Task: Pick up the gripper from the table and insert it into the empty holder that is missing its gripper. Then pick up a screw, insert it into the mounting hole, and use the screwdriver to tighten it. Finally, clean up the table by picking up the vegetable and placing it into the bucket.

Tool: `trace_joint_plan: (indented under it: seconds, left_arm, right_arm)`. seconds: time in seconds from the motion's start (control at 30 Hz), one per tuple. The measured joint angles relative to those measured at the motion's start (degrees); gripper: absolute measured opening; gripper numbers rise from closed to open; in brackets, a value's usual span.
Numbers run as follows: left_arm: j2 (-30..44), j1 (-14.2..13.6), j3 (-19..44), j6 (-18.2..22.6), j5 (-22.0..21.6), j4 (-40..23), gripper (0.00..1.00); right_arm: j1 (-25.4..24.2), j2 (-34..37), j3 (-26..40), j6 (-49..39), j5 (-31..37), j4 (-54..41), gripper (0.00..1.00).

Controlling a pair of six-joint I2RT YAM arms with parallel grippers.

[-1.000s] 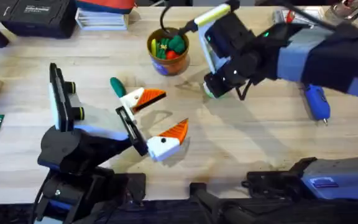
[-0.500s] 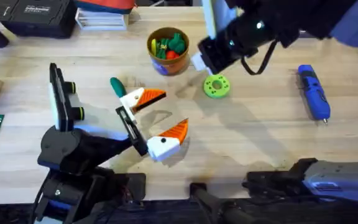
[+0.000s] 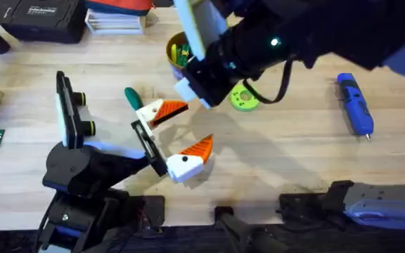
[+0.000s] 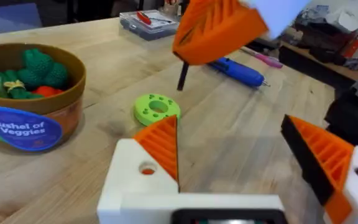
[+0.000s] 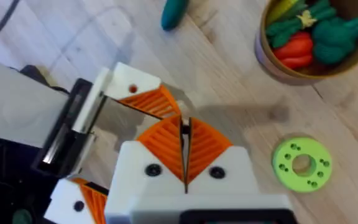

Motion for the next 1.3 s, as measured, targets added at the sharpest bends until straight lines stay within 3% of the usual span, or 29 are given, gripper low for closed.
trace_joint_plan:
  seconds: [0.33, 0.7, 1.3]
  left_arm:
    - [0.0, 0.0, 0.0, 2.4, 4.7, -0.4, 0.986]
    - [0.0, 0.0, 0.0, 3.0, 5.6, -0.4, 0.985]
    - [0.0, 0.0, 0.0, 3.0, 5.6, -0.4, 0.986]
  right_arm:
    - [3.5, 0.0, 0.0, 2.3, -0.2, 3.7, 0.005]
    - [7.7, 1.8, 0.0, 2.9, -0.6, 4.9, 0.005]
    - [7.9, 4.0, 0.0, 2.9, 0.5, 5.4, 0.005]
